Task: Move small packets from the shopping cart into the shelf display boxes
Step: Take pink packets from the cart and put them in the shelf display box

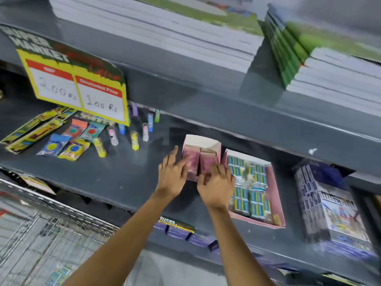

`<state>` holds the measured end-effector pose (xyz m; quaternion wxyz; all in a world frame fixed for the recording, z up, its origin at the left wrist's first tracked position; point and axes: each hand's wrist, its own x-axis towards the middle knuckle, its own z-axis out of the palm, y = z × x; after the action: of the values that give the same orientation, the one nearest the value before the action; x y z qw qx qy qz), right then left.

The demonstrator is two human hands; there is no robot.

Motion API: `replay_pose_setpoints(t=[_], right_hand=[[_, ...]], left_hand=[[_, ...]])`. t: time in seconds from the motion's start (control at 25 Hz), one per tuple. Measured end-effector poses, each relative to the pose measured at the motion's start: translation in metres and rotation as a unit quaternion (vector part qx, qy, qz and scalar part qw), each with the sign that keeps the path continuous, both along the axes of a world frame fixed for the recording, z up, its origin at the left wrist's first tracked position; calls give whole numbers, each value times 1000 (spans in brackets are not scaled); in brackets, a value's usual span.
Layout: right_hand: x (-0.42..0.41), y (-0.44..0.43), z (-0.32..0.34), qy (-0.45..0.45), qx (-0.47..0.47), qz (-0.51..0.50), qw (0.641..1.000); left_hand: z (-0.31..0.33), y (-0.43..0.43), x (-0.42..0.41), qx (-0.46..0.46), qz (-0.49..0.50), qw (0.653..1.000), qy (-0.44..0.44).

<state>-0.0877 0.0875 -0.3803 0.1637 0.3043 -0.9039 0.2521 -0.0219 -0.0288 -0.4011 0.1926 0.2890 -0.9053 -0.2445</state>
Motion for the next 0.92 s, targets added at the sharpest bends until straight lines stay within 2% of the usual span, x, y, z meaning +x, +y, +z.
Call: replay_pose_setpoints(t=[0.12,0.32,0.48,0.64,0.92], right_hand=[[-6,9,-3,34,30,38,998],[-18,3,-2,-10,13,31,999],[-20,9,-14,16,87,75,993],[-15,9,-20,-25,164,83,983],[-11,4,-21,-26,172,92,980]], left_hand=[[-8,-4,8,2,-21,1000,-20],[-6,-14,-12,-20,-32,996,-82],[-8,-11,-6,-39,-30,997,-66],[-15,7,10,-78,-43,995,-49],[-16,2,8,-72,-55,993,-74]])
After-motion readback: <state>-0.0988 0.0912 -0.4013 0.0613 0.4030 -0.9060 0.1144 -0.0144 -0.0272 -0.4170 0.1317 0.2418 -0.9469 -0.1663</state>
